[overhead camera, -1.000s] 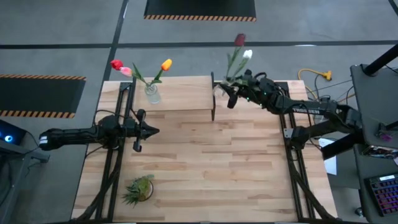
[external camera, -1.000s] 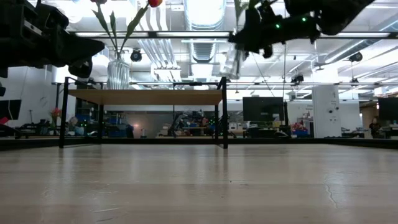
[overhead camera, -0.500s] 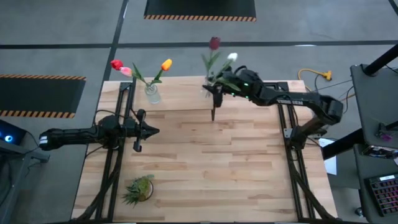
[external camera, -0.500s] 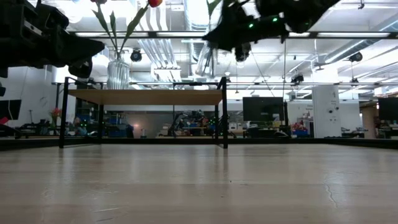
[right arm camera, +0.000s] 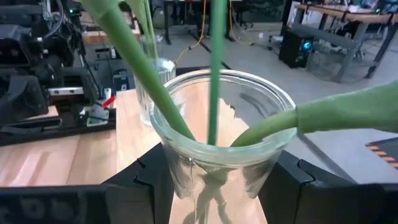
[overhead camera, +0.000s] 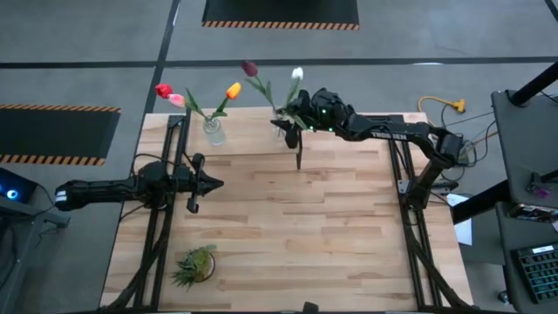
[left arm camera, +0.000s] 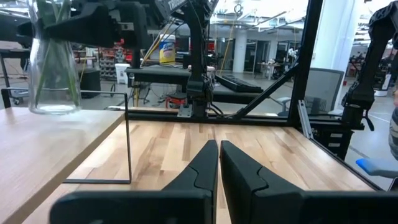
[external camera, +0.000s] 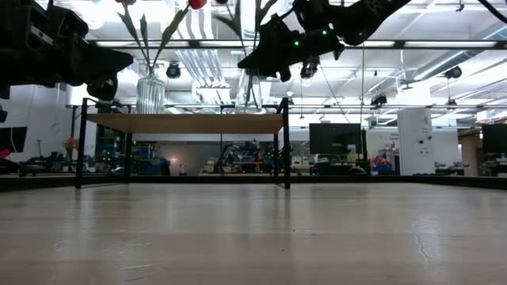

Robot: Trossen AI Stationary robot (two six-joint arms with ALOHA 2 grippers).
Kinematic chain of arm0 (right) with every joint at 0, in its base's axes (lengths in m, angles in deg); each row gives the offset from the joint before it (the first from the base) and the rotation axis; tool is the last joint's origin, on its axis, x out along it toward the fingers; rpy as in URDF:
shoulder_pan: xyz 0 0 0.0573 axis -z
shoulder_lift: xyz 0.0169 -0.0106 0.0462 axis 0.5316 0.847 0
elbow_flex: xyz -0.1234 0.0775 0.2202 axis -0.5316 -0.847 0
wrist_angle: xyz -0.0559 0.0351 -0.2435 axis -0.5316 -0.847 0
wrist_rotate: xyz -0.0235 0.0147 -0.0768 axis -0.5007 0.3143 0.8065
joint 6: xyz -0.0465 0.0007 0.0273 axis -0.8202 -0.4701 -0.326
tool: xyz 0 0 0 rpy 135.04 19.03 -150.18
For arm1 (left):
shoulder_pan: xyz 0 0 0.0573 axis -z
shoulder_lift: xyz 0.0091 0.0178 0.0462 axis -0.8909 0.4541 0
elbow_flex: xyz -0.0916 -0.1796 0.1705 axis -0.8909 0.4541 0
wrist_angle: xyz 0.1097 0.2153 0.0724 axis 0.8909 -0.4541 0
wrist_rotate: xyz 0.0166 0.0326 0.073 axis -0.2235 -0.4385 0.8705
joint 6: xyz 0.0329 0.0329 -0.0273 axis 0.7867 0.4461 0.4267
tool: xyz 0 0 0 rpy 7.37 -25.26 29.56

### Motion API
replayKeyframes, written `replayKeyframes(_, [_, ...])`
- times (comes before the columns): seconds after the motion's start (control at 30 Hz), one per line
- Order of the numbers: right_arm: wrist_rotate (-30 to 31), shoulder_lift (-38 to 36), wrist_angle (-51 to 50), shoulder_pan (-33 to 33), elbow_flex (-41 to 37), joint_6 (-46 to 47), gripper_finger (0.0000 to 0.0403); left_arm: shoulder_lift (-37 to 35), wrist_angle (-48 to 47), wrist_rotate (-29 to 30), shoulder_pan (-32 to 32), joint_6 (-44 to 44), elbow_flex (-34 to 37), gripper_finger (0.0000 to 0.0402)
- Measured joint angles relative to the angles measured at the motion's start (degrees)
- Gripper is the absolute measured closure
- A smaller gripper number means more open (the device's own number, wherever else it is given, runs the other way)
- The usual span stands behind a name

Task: Pick and place flowers into a vace then onto a shelf
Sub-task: Put the transparent vase with the tulips on the shelf

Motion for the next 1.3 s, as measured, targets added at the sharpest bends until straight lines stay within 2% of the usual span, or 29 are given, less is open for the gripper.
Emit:
replayKeyframes(0.87, [-0.02,0.09,-1.61,0.04,-1.26,0.12,0.0233,0.00,-0.88,0.00,0.00,-0.22,0.00,0.0401])
replayKeyframes(1.03, [0.00,0.02,-1.34,0.04,-1.50,1.25,0.0216,0.00,-0.89,0.00,0.00,-0.22,0.00,0.0401])
replayKeyframes(1.3, [0.17,0.00,-1.31,0.00,-1.50,1.58,0.0166,0.00,-1.01,0.00,0.00,-0.22,0.00,0.0401])
